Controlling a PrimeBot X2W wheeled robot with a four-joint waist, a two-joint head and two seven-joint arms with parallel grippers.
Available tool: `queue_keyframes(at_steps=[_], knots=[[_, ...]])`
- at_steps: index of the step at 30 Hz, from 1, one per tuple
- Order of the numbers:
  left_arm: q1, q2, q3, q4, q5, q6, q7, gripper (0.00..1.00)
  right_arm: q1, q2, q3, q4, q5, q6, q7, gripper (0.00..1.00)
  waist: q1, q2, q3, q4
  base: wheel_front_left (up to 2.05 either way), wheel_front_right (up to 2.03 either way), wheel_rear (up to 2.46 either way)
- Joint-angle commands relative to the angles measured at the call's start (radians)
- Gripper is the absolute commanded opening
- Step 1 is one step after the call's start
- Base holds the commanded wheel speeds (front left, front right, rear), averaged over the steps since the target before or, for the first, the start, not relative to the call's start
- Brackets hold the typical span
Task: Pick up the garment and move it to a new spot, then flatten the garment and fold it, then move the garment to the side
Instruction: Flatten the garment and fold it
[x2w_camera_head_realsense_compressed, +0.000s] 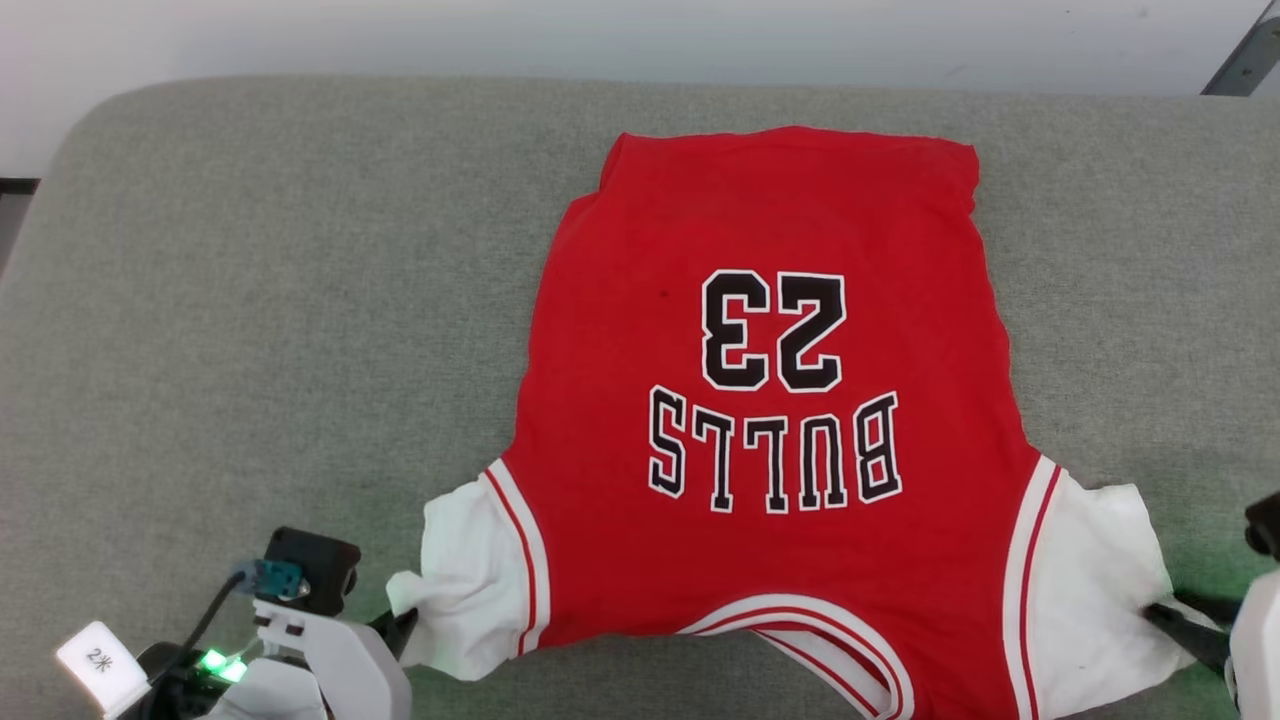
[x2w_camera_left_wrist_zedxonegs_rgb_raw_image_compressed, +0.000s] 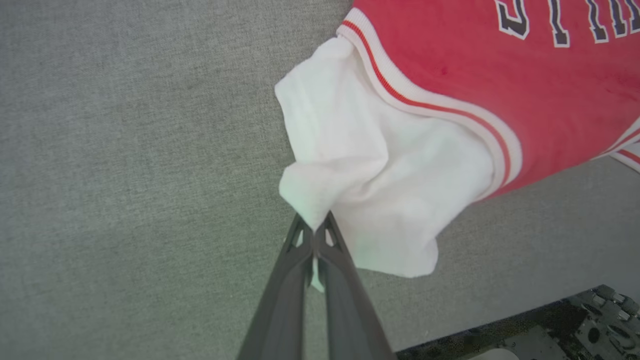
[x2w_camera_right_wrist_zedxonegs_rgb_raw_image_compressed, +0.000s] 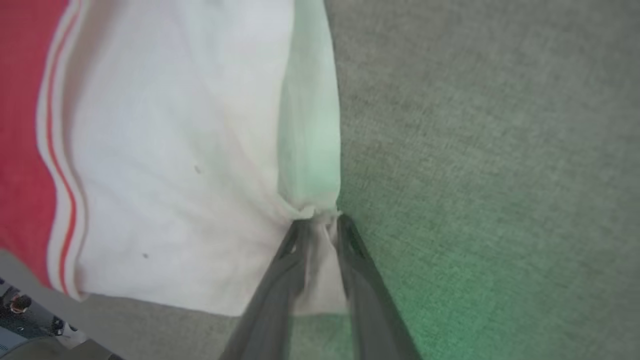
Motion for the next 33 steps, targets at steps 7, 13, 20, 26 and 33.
queue_keyframes(at_steps=[7,13,20,26,33], knots=[[0.016,-0.024,0.000,0.018,0.003,-0.002,-0.029,0.00,0.035,0.006,-0.113,-0.084,-0.012,-0.007,0.111,1.00,0.0000,0.0000,-0.004,-0.008,0.00,0.00,0.00],[0.018,-0.031,0.003,0.009,0.020,0.010,-0.055,0.00,0.073,-0.016,-0.299,-0.225,-0.040,-0.006,0.107,1.00,0.0000,0.0000,-0.001,0.000,0.00,0.00,0.00],[-0.017,-0.064,0.008,-0.011,0.058,0.025,-0.083,0.00,-0.039,0.099,-0.491,-0.306,-0.193,-0.006,0.031,1.00,0.0000,0.0000,0.045,0.043,0.00,0.00,0.00],[-0.065,-0.124,-0.007,-0.007,0.097,0.003,-0.084,0.00,-0.300,0.234,-0.486,-0.144,-0.341,-0.006,-0.035,1.00,0.0000,0.0000,0.119,0.117,0.00,0.00,0.00],[-0.140,-0.221,-0.035,0.032,0.140,-0.042,-0.075,0.00,-0.584,0.283,-0.419,0.211,-0.390,-0.006,-0.030,1.00,0.0000,0.0000,0.204,0.231,0.00,0.00,0.00]])
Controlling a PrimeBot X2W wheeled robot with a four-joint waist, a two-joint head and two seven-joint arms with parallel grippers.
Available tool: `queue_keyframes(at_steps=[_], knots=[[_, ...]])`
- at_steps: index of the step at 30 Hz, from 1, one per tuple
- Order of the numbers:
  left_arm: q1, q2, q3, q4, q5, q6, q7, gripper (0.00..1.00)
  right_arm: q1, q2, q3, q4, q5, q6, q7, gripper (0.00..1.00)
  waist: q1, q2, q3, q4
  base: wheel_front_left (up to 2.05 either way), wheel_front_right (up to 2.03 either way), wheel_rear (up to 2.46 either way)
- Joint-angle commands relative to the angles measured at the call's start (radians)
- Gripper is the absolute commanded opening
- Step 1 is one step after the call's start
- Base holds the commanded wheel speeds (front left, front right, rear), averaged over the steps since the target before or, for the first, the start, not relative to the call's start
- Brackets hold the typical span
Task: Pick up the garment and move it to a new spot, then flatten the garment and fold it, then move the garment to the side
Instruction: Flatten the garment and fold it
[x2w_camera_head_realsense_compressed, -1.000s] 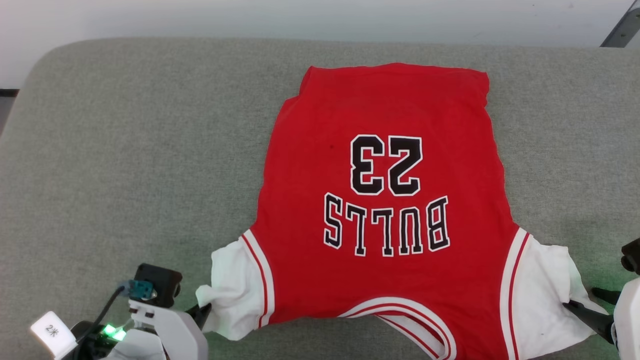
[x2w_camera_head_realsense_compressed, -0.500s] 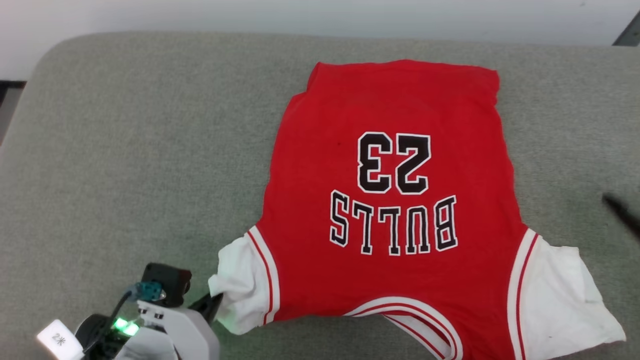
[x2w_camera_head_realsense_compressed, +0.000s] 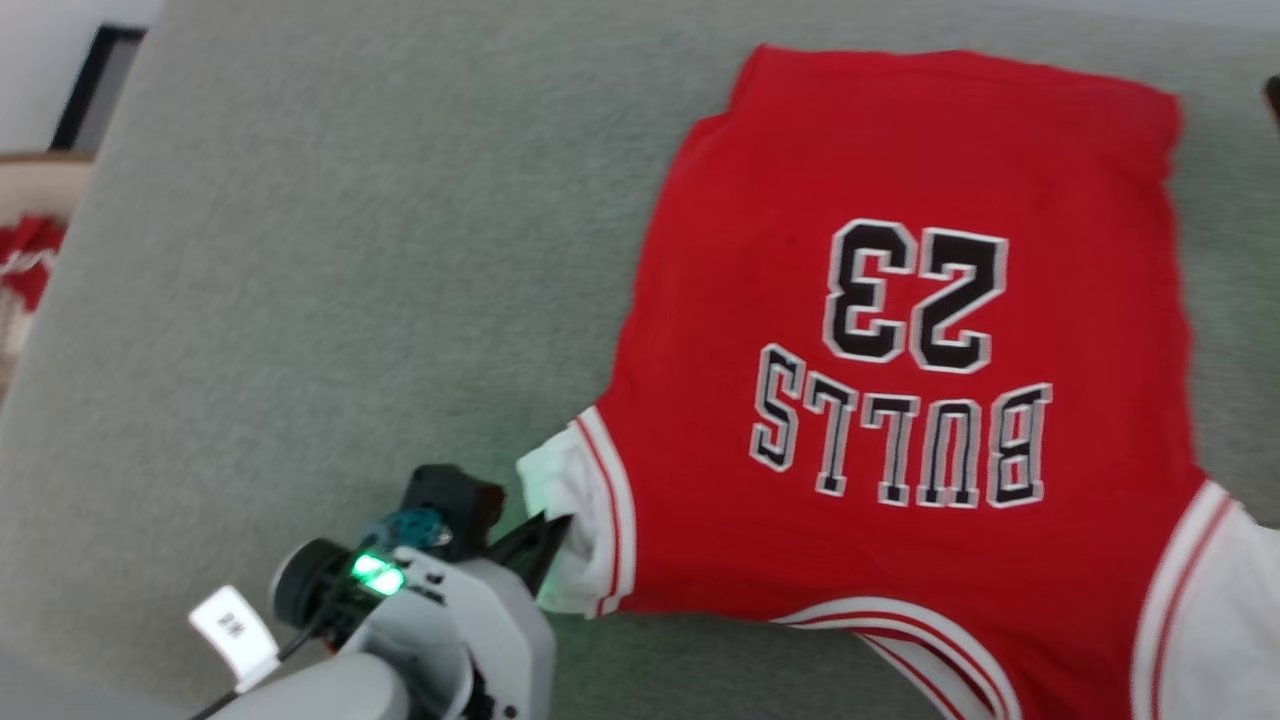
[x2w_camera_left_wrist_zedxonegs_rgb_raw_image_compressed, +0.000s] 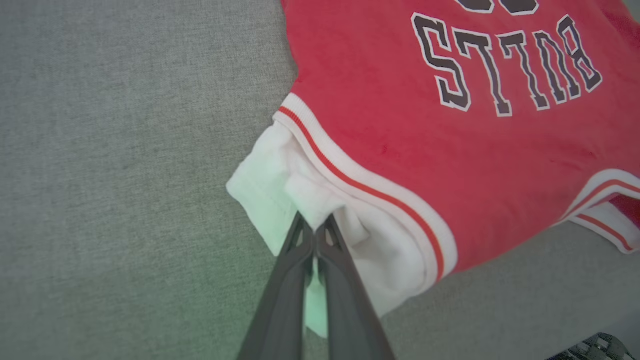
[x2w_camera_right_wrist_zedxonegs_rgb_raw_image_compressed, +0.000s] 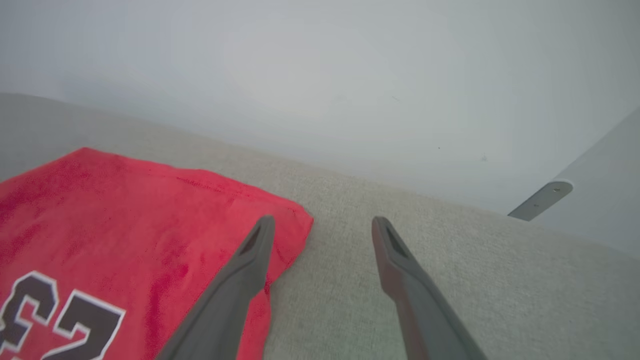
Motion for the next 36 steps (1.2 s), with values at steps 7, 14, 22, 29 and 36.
queue_keyframes(at_steps=[7,14,22,29,36], knots=[[-0.063,-0.102,-0.025,0.071,0.025,-0.068,-0.006,0.00,-0.179,0.005,0.011,0.303,0.028,-0.002,0.099,1.00,0.0000,-0.0001,0.126,0.188,0.00,0.00,0.00],[-0.085,-0.162,-0.035,0.131,0.026,-0.116,-0.024,0.00,-0.277,-0.005,0.046,0.472,0.036,-0.002,0.214,1.00,0.0000,-0.0001,0.172,0.248,0.00,0.00,0.00],[-0.086,-0.191,-0.035,0.189,0.014,-0.148,-0.047,0.00,-0.286,0.028,0.099,0.666,-0.018,-0.002,0.377,0.00,0.0000,-0.0001,0.192,0.256,0.00,0.00,0.00],[-0.077,-0.175,-0.016,0.224,0.007,-0.147,-0.072,0.00,-0.324,0.011,0.134,0.646,-0.020,-0.002,0.386,0.00,0.0000,-0.0001,0.184,0.215,0.00,0.00,0.00],[-0.052,-0.120,0.008,0.216,-0.007,-0.129,-0.087,0.00,-0.255,-0.036,0.237,0.433,0.081,-0.001,0.425,0.00,0.0000,-0.0001,0.126,0.131,0.00,0.00,0.00]])
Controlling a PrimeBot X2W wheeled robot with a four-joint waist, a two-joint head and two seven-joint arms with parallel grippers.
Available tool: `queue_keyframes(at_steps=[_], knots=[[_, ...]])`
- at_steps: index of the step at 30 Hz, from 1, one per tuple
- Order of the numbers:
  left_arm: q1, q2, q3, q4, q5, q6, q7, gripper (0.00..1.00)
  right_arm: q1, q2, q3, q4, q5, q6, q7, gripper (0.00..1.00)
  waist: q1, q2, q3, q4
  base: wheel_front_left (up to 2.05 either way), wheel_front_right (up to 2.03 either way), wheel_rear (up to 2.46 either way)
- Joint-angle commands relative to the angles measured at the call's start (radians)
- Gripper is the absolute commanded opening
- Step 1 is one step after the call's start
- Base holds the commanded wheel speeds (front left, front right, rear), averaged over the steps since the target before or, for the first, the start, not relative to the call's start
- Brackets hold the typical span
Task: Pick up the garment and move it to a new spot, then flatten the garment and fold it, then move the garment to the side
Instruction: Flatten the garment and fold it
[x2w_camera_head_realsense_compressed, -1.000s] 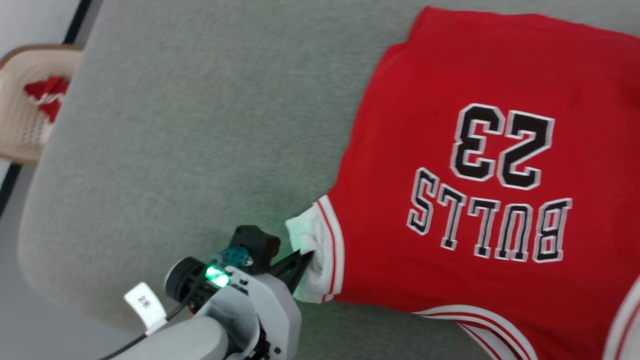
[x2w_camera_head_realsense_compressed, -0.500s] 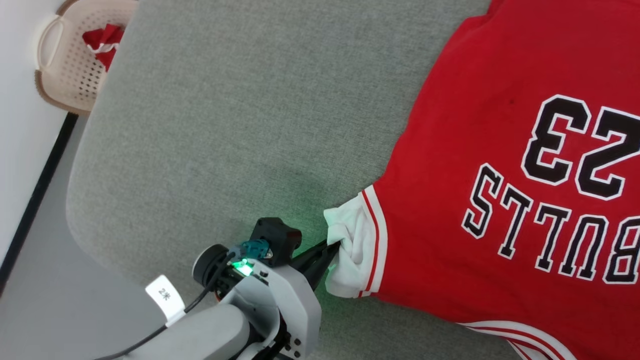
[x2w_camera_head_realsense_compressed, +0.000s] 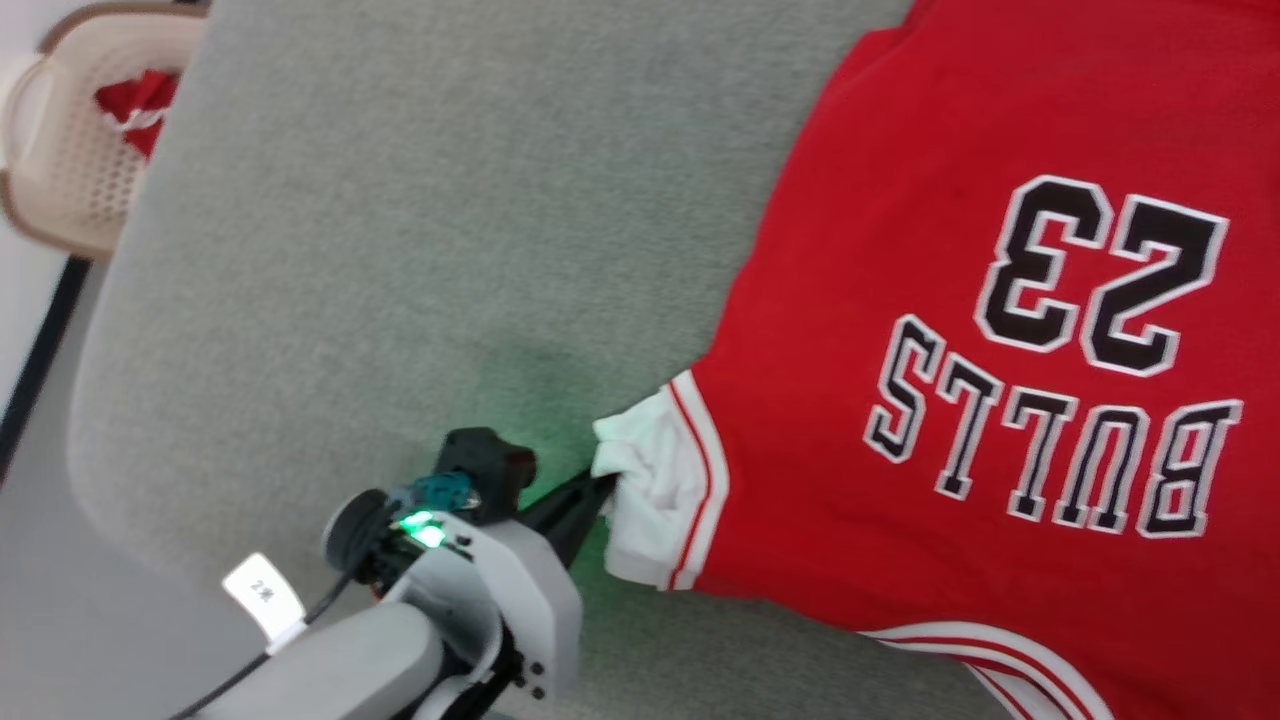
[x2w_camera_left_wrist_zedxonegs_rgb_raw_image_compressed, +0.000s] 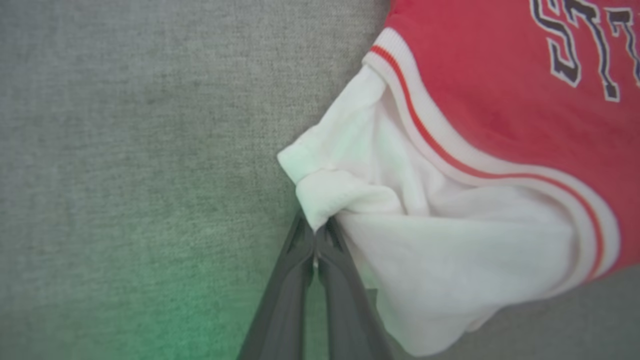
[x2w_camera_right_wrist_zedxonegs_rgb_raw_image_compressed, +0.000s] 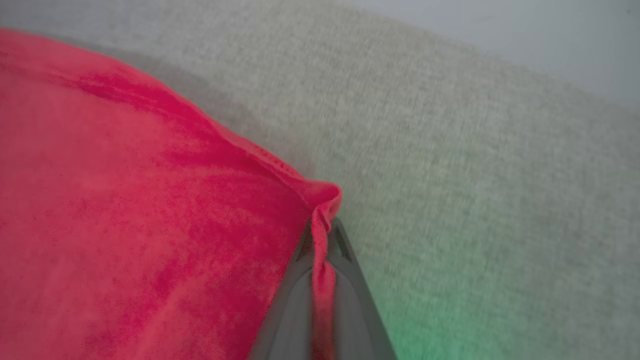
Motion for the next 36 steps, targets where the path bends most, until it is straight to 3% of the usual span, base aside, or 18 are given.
queue_keyframes(at_steps=[1,12,21,29,36], knots=[[0.019,0.025,0.008,0.025,-0.008,0.023,0.004,0.00,0.112,-0.004,0.041,-0.009,0.035,0.000,0.038,0.00,0.0000,0.0000,-0.047,-0.058,0.00,0.00,0.00],[0.048,0.109,0.013,-0.036,-0.025,0.047,0.031,0.00,0.443,-0.179,0.050,-0.467,0.288,-0.001,-0.011,0.00,0.0000,0.0000,-0.150,-0.186,0.00,0.00,0.00],[0.064,0.156,0.006,-0.071,-0.035,0.053,0.062,0.00,0.829,-0.245,-0.037,-0.660,0.382,-0.001,-0.016,0.00,0.0000,0.0000,-0.198,-0.249,0.00,0.00,0.00],[0.061,0.158,-0.005,-0.079,-0.037,0.045,0.080,0.00,1.119,-0.183,-0.083,-0.690,0.392,-0.001,0.015,0.00,0.0000,0.0000,-0.205,-0.271,0.00,0.00,0.00],[0.050,0.147,-0.011,-0.064,-0.031,0.036,0.084,0.00,1.180,-0.062,-0.096,-0.616,0.315,-0.002,-0.019,0.00,0.0000,0.0000,-0.201,-0.276,0.00,0.00,0.00]])
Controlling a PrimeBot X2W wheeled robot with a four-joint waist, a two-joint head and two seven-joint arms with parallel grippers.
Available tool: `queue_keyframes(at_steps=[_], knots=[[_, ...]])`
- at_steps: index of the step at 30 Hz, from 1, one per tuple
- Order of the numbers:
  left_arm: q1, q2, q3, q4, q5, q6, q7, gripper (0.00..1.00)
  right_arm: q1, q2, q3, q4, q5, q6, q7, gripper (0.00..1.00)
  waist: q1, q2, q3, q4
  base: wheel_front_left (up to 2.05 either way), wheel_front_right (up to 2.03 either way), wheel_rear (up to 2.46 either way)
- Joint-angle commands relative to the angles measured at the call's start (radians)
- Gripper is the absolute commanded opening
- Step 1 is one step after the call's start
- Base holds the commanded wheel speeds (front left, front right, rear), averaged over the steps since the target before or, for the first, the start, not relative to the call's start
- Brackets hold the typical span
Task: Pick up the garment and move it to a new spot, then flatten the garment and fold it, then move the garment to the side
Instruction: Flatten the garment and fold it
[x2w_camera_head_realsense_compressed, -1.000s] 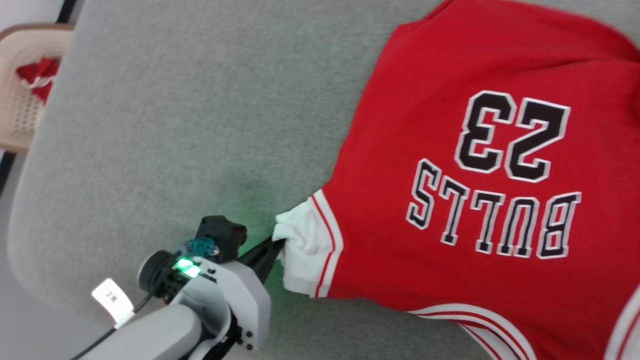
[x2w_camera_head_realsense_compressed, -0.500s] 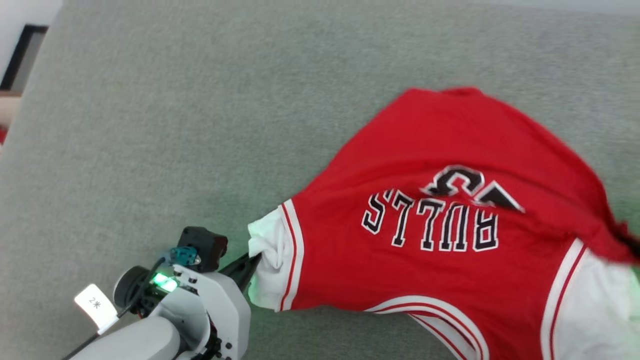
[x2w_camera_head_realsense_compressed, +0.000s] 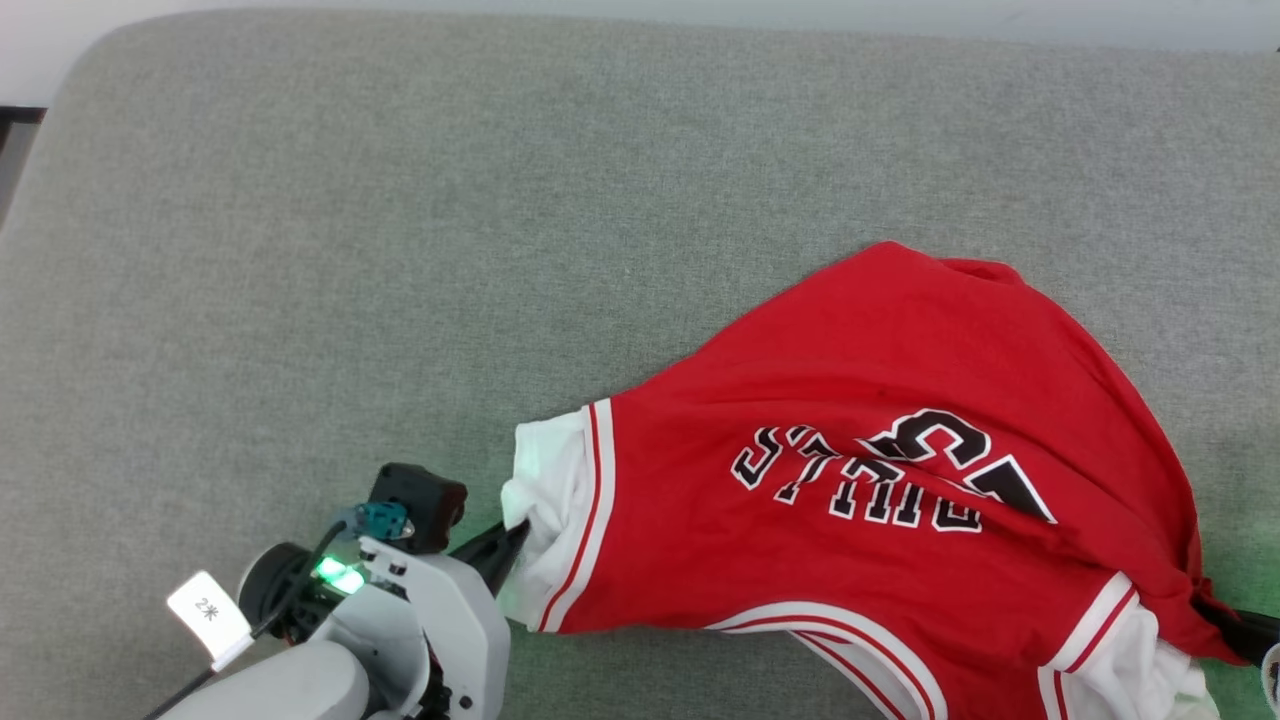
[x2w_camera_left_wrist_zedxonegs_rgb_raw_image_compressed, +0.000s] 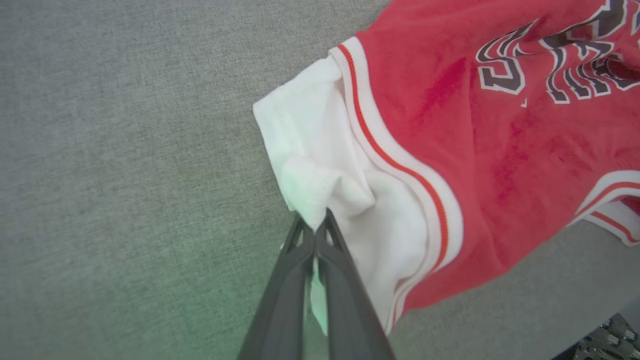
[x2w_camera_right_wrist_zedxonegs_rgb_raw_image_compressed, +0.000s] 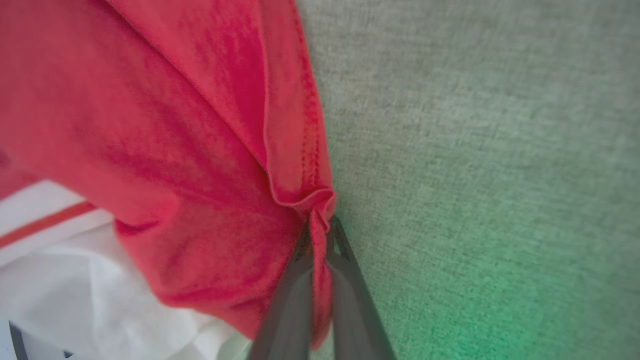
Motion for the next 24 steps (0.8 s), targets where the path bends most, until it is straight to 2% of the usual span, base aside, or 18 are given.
queue_keyframes(at_steps=[1,2,3,4,6,8,15,20,24], knots=[[-0.005,-0.005,-0.003,0.006,0.005,-0.007,0.000,0.00,0.088,0.080,0.079,0.091,-0.049,-0.005,0.018,0.00,0.0000,0.0000,0.001,-0.001,0.00,0.00,0.00],[-0.005,-0.005,-0.004,0.009,0.006,-0.008,0.000,0.00,0.074,0.095,0.070,0.106,-0.069,-0.007,-0.003,0.20,0.0000,0.0000,0.001,-0.002,0.00,0.00,0.00],[-0.004,-0.007,-0.004,0.010,0.005,-0.010,-0.001,0.00,0.061,0.107,0.067,0.116,-0.086,-0.010,-0.018,0.51,0.0000,0.0000,0.000,-0.002,0.00,0.00,0.00],[-0.003,-0.008,-0.004,0.011,0.004,-0.010,-0.003,0.00,0.053,0.117,0.069,0.121,-0.096,-0.011,-0.023,1.00,0.0000,0.0000,-0.001,-0.003,0.00,0.00,0.00],[0.003,-0.007,-0.003,0.013,0.000,-0.009,-0.008,0.00,0.042,0.125,0.059,0.113,-0.107,-0.011,-0.033,1.00,0.0000,0.0000,-0.006,-0.005,0.00,0.00,0.00],[0.012,-0.004,-0.002,0.014,-0.004,-0.006,-0.010,0.00,0.036,0.100,0.037,0.088,-0.112,-0.014,-0.030,1.00,0.0000,0.0000,-0.012,-0.007,0.00,0.00,0.00],[0.029,0.000,-0.005,0.008,-0.010,0.002,-0.014,0.00,0.045,0.026,-0.130,-0.085,-0.090,-0.009,-0.012,1.00,0.0000,0.0000,-0.035,-0.007,0.00,0.00,0.00],[0.028,-0.003,-0.009,0.000,-0.006,0.002,-0.009,0.00,0.019,0.020,-0.243,-0.252,-0.096,-0.003,0.025,1.00,0.0000,0.0000,-0.038,0.006,0.00,0.00,0.00],[0.019,-0.012,-0.011,-0.005,-0.002,0.001,-0.008,0.00,-0.039,0.028,-0.269,-0.328,-0.121,-0.003,0.035,1.00,0.0000,0.0000,-0.031,0.019,0.00,0.00,0.00]])
